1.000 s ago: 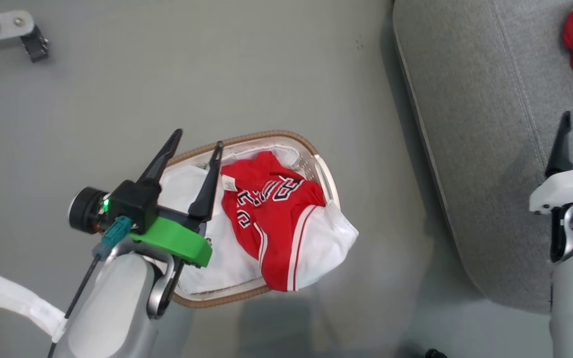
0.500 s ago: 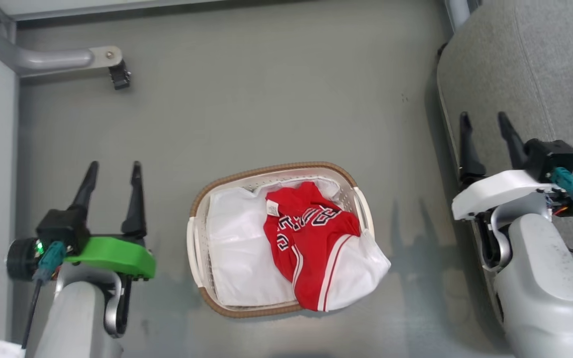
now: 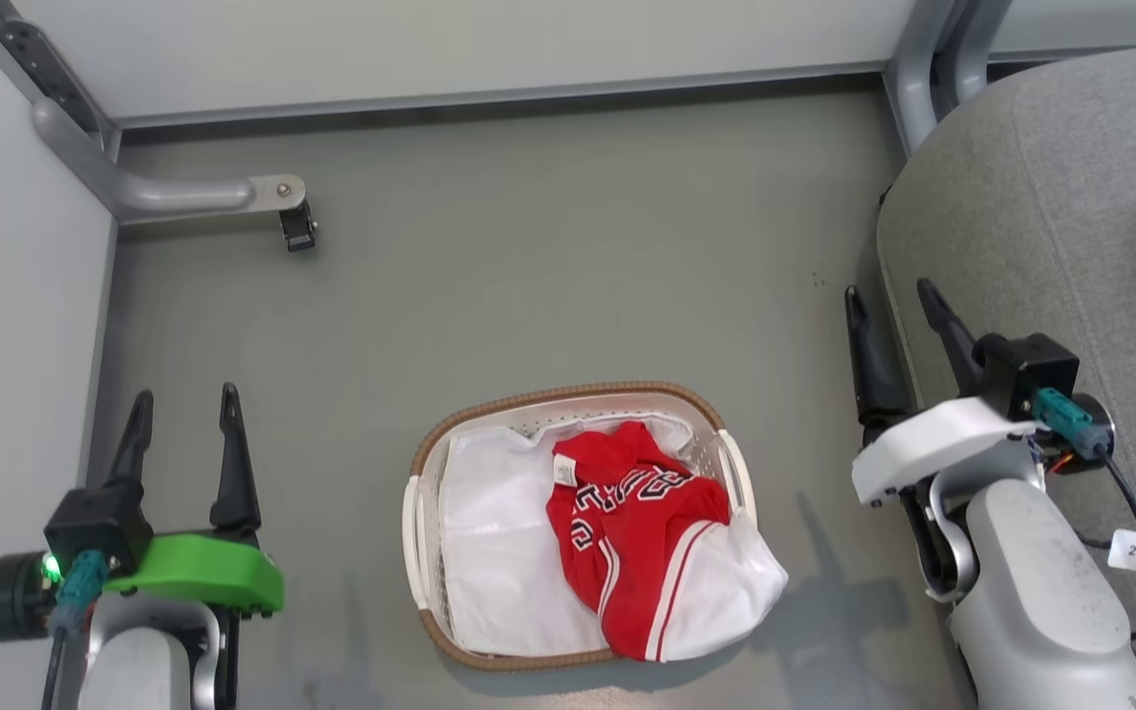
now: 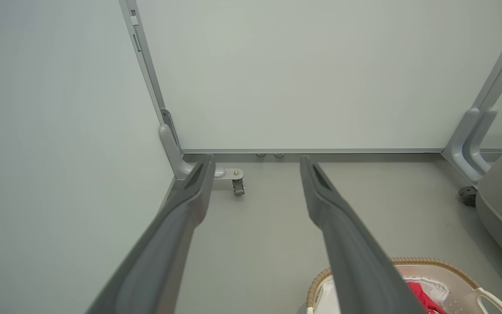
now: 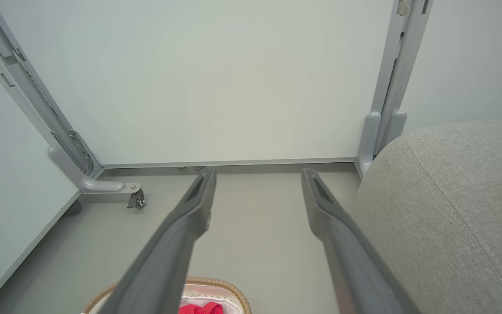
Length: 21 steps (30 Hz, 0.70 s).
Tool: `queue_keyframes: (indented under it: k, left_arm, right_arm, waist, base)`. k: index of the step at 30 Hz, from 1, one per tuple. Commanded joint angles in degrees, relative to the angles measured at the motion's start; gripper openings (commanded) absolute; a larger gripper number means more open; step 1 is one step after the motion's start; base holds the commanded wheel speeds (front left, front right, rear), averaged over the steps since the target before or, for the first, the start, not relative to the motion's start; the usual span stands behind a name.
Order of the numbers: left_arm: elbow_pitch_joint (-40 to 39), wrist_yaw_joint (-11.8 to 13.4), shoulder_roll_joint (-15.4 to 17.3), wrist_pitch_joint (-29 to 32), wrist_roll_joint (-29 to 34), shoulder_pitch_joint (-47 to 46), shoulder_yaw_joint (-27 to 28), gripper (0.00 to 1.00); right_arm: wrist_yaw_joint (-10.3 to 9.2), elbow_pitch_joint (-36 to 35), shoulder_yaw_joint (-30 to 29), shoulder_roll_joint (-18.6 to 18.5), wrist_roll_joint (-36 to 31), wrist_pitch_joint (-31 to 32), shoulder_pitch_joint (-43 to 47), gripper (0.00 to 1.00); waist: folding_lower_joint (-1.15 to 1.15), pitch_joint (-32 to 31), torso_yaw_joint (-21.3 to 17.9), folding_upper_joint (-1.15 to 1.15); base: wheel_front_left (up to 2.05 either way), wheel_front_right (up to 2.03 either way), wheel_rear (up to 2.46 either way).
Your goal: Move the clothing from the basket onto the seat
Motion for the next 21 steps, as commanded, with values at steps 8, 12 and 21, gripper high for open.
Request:
queue_keyframes:
  k: [8, 12, 21]
  left_arm:
    - [0.3, 0.0, -1.3, 0.0, -0.1, 5.7, 0.4, 1.00]
    - [0.4, 0.0, -1.4, 0.0, -0.1, 7.1, 0.2, 1.00]
    - [0.2, 0.0, -1.8, 0.0, -2.2, 9.8, 0.3, 1.00]
  right_arm:
    - [-0.08, -0.2, 1.1, -0.3, 0.5, -0.3, 6.7, 1.00]
    - [-0.08, -0.1, 1.4, -0.3, 0.6, -0.3, 8.7, 1.00]
    - [-0.08, 0.4, 1.9, -0.3, 3.0, -0.3, 11.7, 1.00]
  waist:
    - [0.00, -5.8, -0.7, 0.00]
    - [0.00, -7.4, -0.7, 0.00]
    - [0.00, -9.6, -0.8, 0.00]
  base:
    - [0.00, 0.00, 0.00]
    - [0.00, 0.00, 0.00]
    - [0.00, 0.00, 0.00]
